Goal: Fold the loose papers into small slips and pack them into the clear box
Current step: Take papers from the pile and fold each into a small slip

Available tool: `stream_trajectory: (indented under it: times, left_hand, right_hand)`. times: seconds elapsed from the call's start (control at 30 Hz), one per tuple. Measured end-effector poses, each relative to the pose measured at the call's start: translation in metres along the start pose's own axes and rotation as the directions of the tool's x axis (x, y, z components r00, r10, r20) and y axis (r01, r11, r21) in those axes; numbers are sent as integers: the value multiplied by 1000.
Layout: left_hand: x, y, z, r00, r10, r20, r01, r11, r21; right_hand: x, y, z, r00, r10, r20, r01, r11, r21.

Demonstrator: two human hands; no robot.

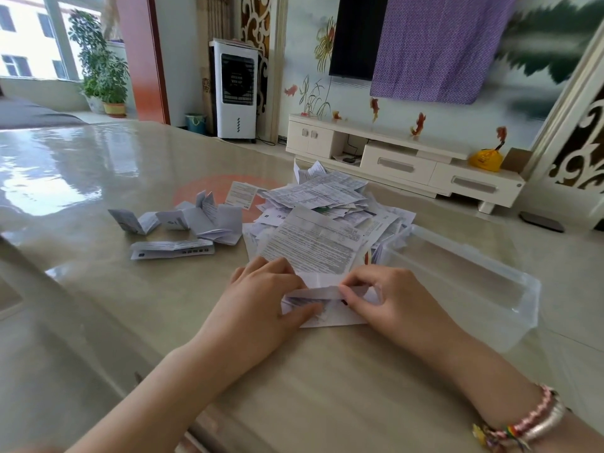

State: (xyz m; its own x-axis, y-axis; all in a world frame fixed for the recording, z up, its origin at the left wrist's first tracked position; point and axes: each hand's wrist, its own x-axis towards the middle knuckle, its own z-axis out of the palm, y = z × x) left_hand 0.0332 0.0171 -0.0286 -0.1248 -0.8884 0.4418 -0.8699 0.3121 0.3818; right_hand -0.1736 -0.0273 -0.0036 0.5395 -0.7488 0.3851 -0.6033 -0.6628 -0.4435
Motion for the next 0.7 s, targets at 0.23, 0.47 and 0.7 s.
stream_trajectory:
  times: [0.23,0.47,0.7]
  left_hand:
    - [5,-1,2,976,-206,-66,196,972,-127]
    - [8,7,3,948,-317,-19,317,948,-17]
    - [10,16,-1,930,-360,70,350,929,119]
  right_hand:
    - [13,5,12,963,268,11,-266,947,178]
    - [21,2,23,949,316,-5,-316,946,-72]
    - [20,-3,24,983,185,11,-180,965,-190]
